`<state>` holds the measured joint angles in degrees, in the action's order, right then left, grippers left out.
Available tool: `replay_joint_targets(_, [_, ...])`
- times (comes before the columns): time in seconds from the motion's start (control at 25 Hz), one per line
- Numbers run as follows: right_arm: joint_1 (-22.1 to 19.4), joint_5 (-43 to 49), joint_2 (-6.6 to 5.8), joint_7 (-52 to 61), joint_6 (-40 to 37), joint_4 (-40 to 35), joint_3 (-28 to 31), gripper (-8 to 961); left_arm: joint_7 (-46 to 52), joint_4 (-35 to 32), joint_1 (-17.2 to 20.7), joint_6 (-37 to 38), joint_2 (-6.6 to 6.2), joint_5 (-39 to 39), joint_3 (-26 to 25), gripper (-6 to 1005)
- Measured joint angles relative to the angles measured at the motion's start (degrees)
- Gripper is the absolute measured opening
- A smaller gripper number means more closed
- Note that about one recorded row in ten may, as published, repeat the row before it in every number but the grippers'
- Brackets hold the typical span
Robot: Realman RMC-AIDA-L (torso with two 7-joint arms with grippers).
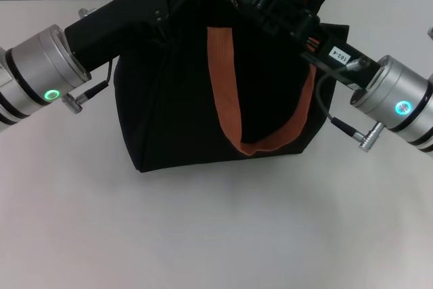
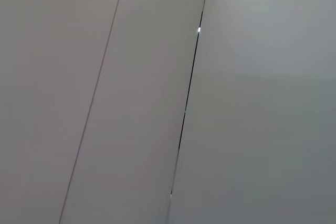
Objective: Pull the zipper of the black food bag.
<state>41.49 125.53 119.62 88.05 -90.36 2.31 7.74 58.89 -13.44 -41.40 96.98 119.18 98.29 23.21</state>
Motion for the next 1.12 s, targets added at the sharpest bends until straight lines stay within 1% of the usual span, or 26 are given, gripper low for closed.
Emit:
replay_joint_targets(0.32, [0.6,0.1,-0.01,-0.3,-1.3,1.9,0.1,735,-0.3,0.1,-0.1,-0.1,0.0,0.0,-0.1,96])
replay_joint_targets(0.6, [0.7,0.2,0.0,0.2,-1.8,2.1,-0.2,734,-0.3,0.2,-0.1,-0.2,0.0,0.0,-0.3,94])
replay_joint_targets(1.04, [-0.1,0.3,-0.04,1.1,-2.0,2.3,-0.5,733,-0.3,0.6,-0.1,-0.2,0.0,0.0,-0.4,95])
replay_joint_targets(1.12, [0.1,0.3,-0.06,1.2,-2.0,2.3,-0.9,666,-0.3,0.6,-0.1,-0.2,0.0,0.0,-0.4,95])
